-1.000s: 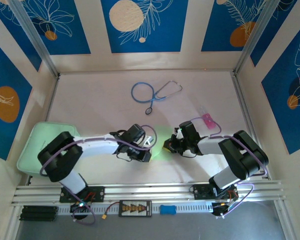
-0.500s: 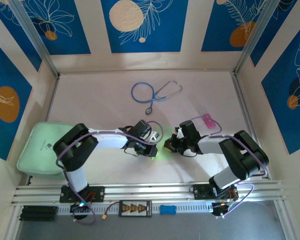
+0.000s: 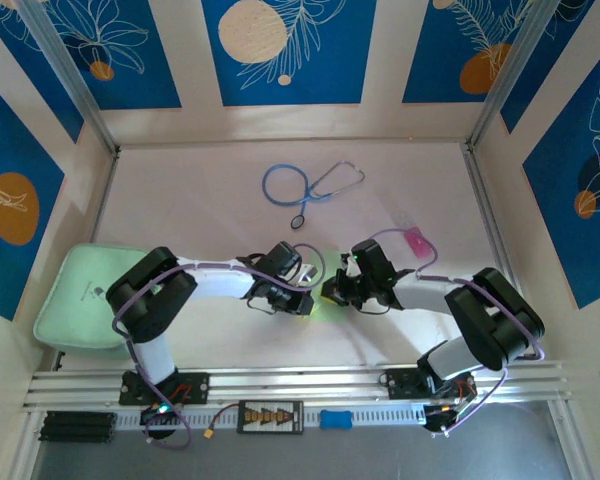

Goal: Fold a paper plane with a square sheet of paper (pick it up from the middle)
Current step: Fold the triangle a second time at the center of the table.

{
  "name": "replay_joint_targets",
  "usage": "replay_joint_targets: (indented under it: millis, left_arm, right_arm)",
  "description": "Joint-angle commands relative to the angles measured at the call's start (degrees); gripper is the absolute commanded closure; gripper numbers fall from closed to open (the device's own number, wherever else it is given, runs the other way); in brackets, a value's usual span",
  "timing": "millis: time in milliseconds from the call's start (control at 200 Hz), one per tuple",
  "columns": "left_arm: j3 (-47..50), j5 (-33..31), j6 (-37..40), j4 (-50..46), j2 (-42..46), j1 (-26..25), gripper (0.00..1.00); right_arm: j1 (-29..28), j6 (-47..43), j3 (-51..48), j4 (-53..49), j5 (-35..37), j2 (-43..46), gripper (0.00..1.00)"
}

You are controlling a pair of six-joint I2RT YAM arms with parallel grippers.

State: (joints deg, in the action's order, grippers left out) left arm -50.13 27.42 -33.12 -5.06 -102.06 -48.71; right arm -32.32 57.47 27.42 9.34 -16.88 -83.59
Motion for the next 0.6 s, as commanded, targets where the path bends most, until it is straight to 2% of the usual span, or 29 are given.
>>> replay_joint_targets:
  millis: [0,125,245,395,595]
  left_arm:
    - [1.9,-2.0,0.4,-3.6,-0.6,0.6,1.0]
    - [1.7,-2.0,0.4,-3.8,-0.8,0.6,1.0]
    - [1.9,-2.0,0.5,-3.9,-0.9,0.7,1.0]
    - [2.2,-2.4,0.6,-4.0,-1.1,0.7,1.0]
    - [2.2,-1.8,0.6,-3.6,-1.8,0.8,1.0]
  right_arm:
    - [-0.7,0.5,-0.5,-0.4,0.3,-1.3,0.94]
    - [-0.7,0.7,-0.5,1.0,-0.4,-4.2,0.94]
    - [-0.1,1.1,-0.5,-0.3,1.8,-4.6,0.95]
    - [1.9,1.0,-1.1,-1.8,3.6,-3.2,0.95]
    - [6.6,-0.6,-1.7,-1.6,2.3,-1.7,0.95]
